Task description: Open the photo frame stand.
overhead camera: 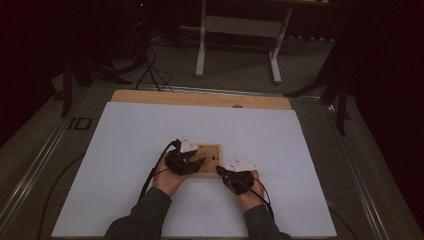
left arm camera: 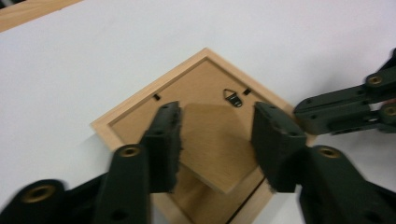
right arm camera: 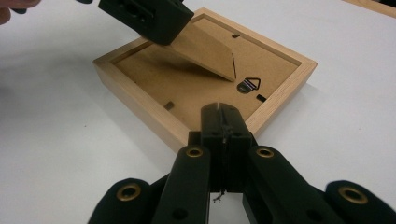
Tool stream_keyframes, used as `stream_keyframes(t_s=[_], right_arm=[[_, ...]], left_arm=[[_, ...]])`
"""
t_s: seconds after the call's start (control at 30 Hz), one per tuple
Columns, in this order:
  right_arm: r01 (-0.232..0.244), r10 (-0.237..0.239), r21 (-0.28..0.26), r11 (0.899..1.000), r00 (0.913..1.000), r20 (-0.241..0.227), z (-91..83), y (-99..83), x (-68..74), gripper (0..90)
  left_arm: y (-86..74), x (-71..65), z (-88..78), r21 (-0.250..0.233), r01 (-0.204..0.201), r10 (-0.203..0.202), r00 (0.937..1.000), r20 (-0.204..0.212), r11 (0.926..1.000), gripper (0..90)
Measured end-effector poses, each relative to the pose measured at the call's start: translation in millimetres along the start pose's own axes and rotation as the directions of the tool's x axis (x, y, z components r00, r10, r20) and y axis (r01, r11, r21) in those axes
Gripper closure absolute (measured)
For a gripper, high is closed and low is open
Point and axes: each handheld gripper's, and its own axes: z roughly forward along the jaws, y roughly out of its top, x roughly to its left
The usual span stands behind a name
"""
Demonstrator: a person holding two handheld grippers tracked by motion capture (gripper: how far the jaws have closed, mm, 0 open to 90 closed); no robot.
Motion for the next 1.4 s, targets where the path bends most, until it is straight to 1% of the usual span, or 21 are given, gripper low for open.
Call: stream_keyframes(t_s=[0.1, 0.2, 0.23, 0.27, 0.3, 0.37, 0.43, 0.5, 0.53, 0.6, 0.67, 0.73, 0.8, 1.1, 1.13, 1.23, 1.3, 1.4], right_arm=[[0.002, -0.002, -0.001, 1.000, 1.0000, 0.000, 0.1, 0.0, -0.1, 89.6], [0.001, -0.001, -0.001, 1.000, 1.0000, 0.000, 0.1, 0.0, -0.1, 89.6], [0.001, -0.001, -0.001, 1.000, 1.0000, 0.000, 0.1, 0.0, -0.1, 89.6], [0.003, -0.003, -0.002, 1.000, 1.0000, 0.001, 0.1, 0.0, -0.2, 89.6], [0.003, -0.003, -0.001, 1.000, 1.0000, 0.000, 0.1, 0.0, -0.1, 89.6], [0.003, -0.003, -0.002, 1.000, 1.0000, 0.001, 0.1, -0.1, 0.0, 89.6], [0.002, -0.002, -0.001, 1.000, 1.0000, 0.000, 0.1, -0.1, 0.0, 89.6], [0.002, -0.002, -0.001, 1.000, 1.0000, 0.000, 0.1, 0.0, 0.0, 89.6], [0.002, -0.002, -0.001, 1.000, 1.0000, 0.000, 0.1, 0.0, 0.0, 89.6], [0.002, -0.002, -0.003, 1.000, 1.0000, 0.001, 0.2, -0.1, 0.1, 89.6], [0.002, -0.002, -0.003, 1.000, 1.0000, 0.002, 0.2, -0.1, 0.1, 89.6], [0.004, -0.004, -0.004, 1.000, 1.0000, 0.002, 0.2, -0.1, 0.0, 89.6], [0.001, -0.001, -0.002, 1.000, 1.0000, 0.001, 0.1, -0.1, 0.1, 89.6], [0.000, 0.000, -0.002, 1.000, 1.0000, 0.000, 0.0, -0.2, 0.1, 89.6], [-0.001, 0.001, -0.002, 1.000, 1.0000, 0.000, 0.0, -0.2, 0.2, 89.6], [-0.002, 0.002, -0.002, 1.000, 1.0000, 0.000, 0.0, -0.3, 0.1, 89.6], [-0.001, 0.001, -0.002, 1.000, 1.0000, 0.000, 0.0, -0.3, 0.2, 89.6], [-0.001, 0.001, -0.002, 1.000, 1.0000, 0.001, 0.0, -0.3, 0.3, 89.6]], left_arm=[[-0.2, 1.1, -0.9, 0.001, -0.003, 0.003, 1.0000, 0.002, 1.0000, 52.6], [0.8, 1.3, -5.3, -0.020, 0.005, -0.005, 0.9999, 0.009, 0.9998, 51.9], [0.8, 1.3, -5.3, -0.020, 0.005, -0.005, 0.9999, 0.009, 0.9998, 51.9], [1.8, 1.7, -10.1, -0.040, 0.008, -0.007, 0.9999, 0.015, 0.9992, 52.2], [2.1, 1.8, -12.8, -0.050, 0.009, -0.008, 0.9998, 0.018, 0.9987, 52.7], [2.5, 2.2, -15.8, -0.055, 0.005, -0.004, 0.9998, 0.019, 0.9985, 56.2], [2.3, 2.7, -23.8, -0.069, 0.002, 0.001, 0.9991, 0.043, 0.9976, 62.9], [1.6, 2.3, -28.4, -0.077, -0.003, 0.007, 0.9987, 0.050, 0.9970, 67.7], [1.1, 1.7, -30.3, -0.078, -0.006, 0.010, 0.9988, 0.049, 0.9969, 72.3], [-0.3, 1.7, -32.9, -0.074, -0.012, 0.016, 0.9985, 0.052, 0.9972, 78.6], [-2.2, 2.1, -34.2, -0.064, -0.009, 0.012, 0.9984, 0.056, 0.9979, 84.9], [-4.6, 3.3, -34.9, -0.058, 0.001, 0.002, 0.9983, 0.058, 0.9983, 88.9], [-7.1, 4.3, -35.7, -0.051, 0.009, -0.006, 0.9984, 0.056, 0.9986, 89.4], [-17.9, 4.7, -39.8, -0.036, 0.009, -0.007, 0.9985, 0.055, 0.9993, 89.5], [-21.3, 5.1, -39.6, -0.024, 0.008, -0.007, 0.9984, 0.055, 0.9997, 89.5], [-24.8, 5.8, -38.6, -0.015, 0.013, -0.012, 0.9985, 0.053, 0.9998, 89.5], [-29.4, 7.0, -36.2, 0.001, 0.012, -0.013, 0.9989, 0.044, 0.9999, 89.6], [-32.0, 8.1, -33.2, 0.022, 0.007, -0.008, 0.9993, 0.036, 0.9997, 89.6]])
